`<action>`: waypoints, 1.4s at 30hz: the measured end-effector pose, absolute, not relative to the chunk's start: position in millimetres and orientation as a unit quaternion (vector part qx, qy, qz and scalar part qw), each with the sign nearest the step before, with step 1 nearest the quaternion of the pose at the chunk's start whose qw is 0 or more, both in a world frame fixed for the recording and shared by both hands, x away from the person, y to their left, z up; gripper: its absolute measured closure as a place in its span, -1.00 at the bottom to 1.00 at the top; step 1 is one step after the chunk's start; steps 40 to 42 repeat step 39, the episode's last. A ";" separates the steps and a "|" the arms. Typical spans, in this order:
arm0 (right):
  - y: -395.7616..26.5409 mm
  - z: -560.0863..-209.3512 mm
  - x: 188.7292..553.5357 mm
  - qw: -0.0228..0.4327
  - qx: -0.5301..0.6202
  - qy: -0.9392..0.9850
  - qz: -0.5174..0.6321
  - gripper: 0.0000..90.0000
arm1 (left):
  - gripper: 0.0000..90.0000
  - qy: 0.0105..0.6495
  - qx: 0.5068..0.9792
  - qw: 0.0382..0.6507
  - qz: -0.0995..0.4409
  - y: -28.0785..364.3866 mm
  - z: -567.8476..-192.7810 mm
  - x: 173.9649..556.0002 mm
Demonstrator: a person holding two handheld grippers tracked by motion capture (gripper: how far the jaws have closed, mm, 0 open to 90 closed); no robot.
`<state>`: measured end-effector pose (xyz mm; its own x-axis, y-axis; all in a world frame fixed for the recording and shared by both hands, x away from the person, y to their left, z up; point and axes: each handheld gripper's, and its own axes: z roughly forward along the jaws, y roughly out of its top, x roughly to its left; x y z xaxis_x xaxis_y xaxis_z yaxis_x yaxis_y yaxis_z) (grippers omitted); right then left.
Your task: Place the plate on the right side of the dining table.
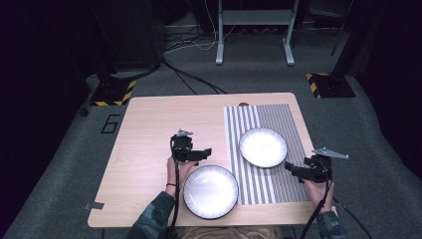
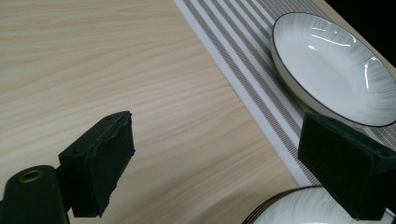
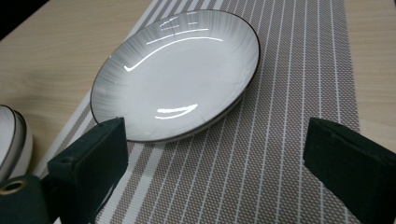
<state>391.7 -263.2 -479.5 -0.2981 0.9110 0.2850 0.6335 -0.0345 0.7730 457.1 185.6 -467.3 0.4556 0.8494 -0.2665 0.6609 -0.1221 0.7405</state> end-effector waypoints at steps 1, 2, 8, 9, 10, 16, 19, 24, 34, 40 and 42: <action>-263.3 -480.9 388.7 0.158 0.572 0.676 0.436 -0.88 | -0.77 0.512 0.740 0.421 0.117 190.6 -468.8 454.1; -263.8 -482.3 386.9 0.159 0.572 0.678 0.433 -0.88 | -0.77 0.514 0.739 0.419 0.119 194.6 -470.1 452.0; -268.8 -493.0 377.2 0.160 0.576 0.683 0.420 -0.88 | -0.77 0.529 0.738 0.397 0.130 227.1 -483.1 434.4; -269.5 -494.7 376.3 0.163 0.577 0.684 0.417 -0.89 | -0.77 0.531 0.738 0.394 0.134 232.7 -485.2 431.2; -269.9 -496.5 374.8 0.163 0.579 0.685 0.412 -0.89 | -0.77 0.533 0.739 0.387 0.140 239.4 -487.6 427.2; -272.1 -507.2 367.3 0.177 0.579 0.695 0.388 -0.88 | -0.77 0.537 0.745 0.364 0.156 266.2 -504.0 411.6; -273.8 -509.7 364.0 0.185 0.581 0.695 0.380 -0.88 | -0.77 0.542 0.747 0.349 0.165 278.7 -511.0 404.5; -273.9 -515.9 361.8 0.195 0.580 0.706 0.356 -0.86 | -0.74 0.546 0.752 0.313 0.195 288.8 -521.5 394.1; -263.9 -528.6 357.9 0.237 0.542 0.739 0.323 -0.85 | -0.75 0.545 0.735 0.328 0.237 291.5 -530.5 383.1; -263.3 -528.9 357.8 0.238 0.544 0.737 0.323 -0.86 | -0.75 0.544 0.736 0.327 0.237 291.6 -530.4 383.0; -263.3 -528.9 357.8 0.238 0.544 0.737 0.323 -0.86 | -0.75 0.544 0.736 0.327 0.237 291.6 -530.4 383.0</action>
